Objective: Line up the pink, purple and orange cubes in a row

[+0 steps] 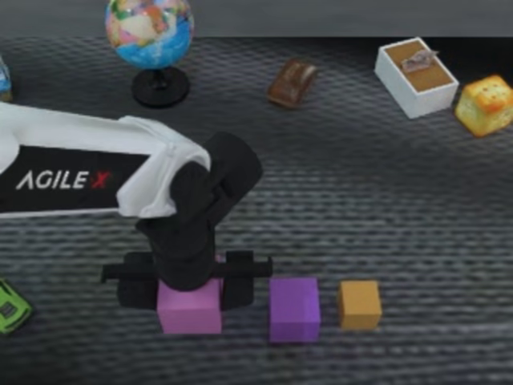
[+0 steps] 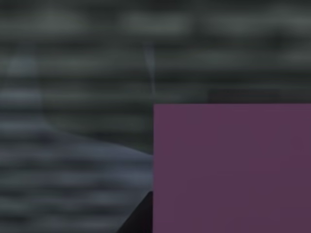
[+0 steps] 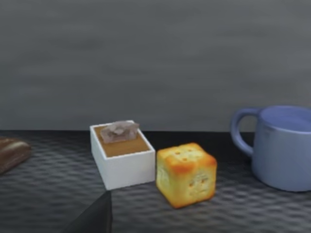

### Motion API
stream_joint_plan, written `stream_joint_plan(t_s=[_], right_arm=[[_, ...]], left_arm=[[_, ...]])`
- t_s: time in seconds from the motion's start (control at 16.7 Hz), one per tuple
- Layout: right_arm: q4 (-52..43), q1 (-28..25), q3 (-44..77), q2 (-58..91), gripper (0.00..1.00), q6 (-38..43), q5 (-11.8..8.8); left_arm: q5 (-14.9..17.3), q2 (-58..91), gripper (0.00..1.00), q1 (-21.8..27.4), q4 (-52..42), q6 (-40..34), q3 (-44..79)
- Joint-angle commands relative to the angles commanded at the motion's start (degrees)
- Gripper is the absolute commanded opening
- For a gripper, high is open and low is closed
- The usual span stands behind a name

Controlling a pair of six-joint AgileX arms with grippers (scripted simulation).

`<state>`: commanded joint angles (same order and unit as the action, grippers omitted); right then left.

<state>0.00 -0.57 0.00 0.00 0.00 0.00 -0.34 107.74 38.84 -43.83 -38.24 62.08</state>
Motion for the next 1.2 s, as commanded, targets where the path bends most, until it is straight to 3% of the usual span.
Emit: stream_joint_plan(t_s=[0.54,1.2], right_arm=[[0.0,0.0,0.0,0.0,1.0,0.0,0.0],[0.0,0.0,0.0,0.0,1.0,0.0,0.0]], left_arm=[[0.0,0.0,0.98,0.0,0.0,0.0,0.0],[0.0,-0.4,1.0,0.0,-1.0,-0.1,0.8]])
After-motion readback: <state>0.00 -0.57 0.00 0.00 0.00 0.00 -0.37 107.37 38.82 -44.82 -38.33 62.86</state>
